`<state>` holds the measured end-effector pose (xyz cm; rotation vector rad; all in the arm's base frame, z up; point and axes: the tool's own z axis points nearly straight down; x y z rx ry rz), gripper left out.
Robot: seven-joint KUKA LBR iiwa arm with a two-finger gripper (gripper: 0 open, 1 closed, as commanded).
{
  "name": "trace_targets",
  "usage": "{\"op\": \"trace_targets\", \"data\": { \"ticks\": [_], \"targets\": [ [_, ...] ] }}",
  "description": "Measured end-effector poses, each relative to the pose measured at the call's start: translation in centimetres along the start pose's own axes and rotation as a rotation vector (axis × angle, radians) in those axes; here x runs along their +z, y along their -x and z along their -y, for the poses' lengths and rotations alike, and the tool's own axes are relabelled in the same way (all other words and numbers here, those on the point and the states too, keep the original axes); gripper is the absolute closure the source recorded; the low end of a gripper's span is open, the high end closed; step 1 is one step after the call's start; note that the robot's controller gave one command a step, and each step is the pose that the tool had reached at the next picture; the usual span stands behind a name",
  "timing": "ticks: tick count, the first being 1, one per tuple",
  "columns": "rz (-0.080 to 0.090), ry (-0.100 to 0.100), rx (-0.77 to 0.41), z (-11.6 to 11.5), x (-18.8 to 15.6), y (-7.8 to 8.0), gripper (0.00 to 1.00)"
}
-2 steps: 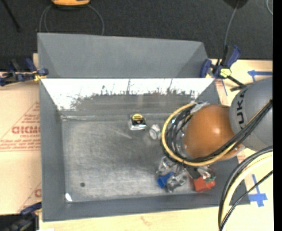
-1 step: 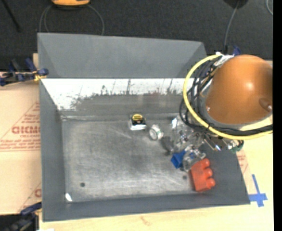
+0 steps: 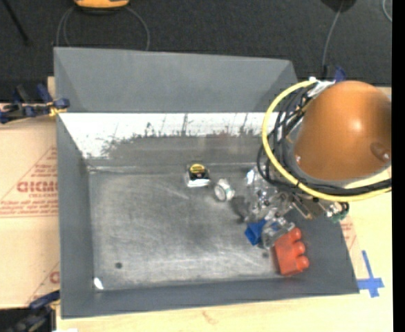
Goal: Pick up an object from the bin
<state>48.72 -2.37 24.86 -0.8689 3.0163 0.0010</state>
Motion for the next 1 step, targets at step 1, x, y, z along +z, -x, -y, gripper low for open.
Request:
{"op": "trace_targets", "data": {
  "ticks": [1],
  "targets": [
    [-0.001,0.000,0.001,0.00,0.00,-0.01,1.00]
  ]
}}
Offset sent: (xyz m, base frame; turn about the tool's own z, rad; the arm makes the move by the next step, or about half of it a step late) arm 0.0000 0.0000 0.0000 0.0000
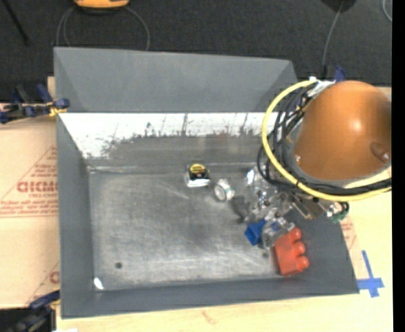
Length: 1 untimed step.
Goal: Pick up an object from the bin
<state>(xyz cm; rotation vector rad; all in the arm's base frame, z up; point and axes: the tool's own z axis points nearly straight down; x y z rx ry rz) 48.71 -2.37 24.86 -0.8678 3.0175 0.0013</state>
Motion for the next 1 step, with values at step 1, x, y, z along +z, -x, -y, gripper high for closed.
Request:
{"op": "trace_targets", "data": {
  "ticks": [1],
  "targets": [
    [-0.001,0.000,0.001,-0.01,0.00,0.00,1.00]
  ]
}}
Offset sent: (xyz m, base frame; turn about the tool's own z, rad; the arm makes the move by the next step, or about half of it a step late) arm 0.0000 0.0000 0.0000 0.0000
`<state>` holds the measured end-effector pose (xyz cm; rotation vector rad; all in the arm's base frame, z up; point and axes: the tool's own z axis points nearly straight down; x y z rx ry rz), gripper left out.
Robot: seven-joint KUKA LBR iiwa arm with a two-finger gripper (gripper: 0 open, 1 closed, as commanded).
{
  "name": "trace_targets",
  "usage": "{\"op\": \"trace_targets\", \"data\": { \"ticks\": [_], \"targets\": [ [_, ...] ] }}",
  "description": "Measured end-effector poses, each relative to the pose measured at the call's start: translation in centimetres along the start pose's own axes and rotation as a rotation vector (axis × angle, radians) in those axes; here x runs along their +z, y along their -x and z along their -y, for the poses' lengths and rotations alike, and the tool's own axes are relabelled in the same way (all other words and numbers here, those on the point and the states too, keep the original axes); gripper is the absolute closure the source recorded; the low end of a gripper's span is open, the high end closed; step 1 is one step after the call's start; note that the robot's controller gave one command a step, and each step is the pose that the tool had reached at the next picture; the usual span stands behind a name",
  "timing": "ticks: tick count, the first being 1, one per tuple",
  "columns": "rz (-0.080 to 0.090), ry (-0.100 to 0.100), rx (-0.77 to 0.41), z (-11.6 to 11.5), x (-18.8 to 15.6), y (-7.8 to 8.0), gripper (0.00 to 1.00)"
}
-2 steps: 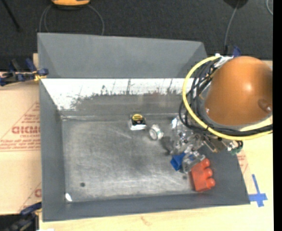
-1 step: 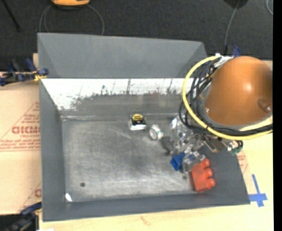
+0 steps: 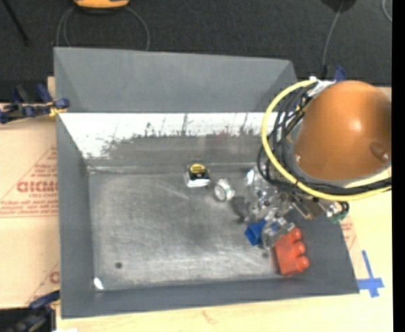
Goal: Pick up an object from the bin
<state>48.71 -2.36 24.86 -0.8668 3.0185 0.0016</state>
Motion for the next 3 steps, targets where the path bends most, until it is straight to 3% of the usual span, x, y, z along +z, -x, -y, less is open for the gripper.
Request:
{"op": "trace_targets", "data": {
  "ticks": [3],
  "targets": [
    [-0.001,0.001,0.002,-0.01,0.00,-0.01,1.00]
  ]
}}
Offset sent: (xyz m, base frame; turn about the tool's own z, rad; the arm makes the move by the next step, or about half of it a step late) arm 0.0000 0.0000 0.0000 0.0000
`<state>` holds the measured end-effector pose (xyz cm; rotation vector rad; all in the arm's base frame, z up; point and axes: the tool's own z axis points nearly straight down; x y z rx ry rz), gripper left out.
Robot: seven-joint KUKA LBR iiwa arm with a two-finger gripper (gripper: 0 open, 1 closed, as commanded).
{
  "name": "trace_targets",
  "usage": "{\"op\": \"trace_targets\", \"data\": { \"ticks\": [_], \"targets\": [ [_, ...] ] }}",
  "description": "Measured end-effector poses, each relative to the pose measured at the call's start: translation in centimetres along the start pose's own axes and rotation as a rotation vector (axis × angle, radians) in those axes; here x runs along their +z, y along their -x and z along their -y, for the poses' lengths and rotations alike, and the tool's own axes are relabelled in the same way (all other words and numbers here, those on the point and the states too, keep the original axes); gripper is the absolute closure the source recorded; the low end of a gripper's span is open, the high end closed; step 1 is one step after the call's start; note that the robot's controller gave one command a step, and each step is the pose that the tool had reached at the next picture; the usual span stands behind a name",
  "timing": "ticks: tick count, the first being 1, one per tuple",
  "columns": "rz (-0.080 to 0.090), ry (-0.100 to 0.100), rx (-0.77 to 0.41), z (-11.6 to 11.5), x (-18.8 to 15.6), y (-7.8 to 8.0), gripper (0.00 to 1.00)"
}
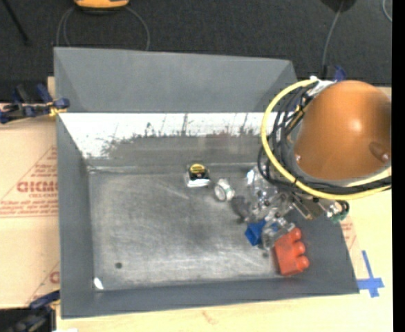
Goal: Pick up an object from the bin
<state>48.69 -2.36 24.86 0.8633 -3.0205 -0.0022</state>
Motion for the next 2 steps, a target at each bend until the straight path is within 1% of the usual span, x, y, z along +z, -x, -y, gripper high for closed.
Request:
{"op": "trace_targets", "data": {
  "ticks": [1,2],
  "targets": [
    [0.000,0.000,0.001,0.0,0.0,0.0,1.00],
    [0.011,-0.010,-0.047,0.6,-9.1,1.0,1.00]
  ]
}}
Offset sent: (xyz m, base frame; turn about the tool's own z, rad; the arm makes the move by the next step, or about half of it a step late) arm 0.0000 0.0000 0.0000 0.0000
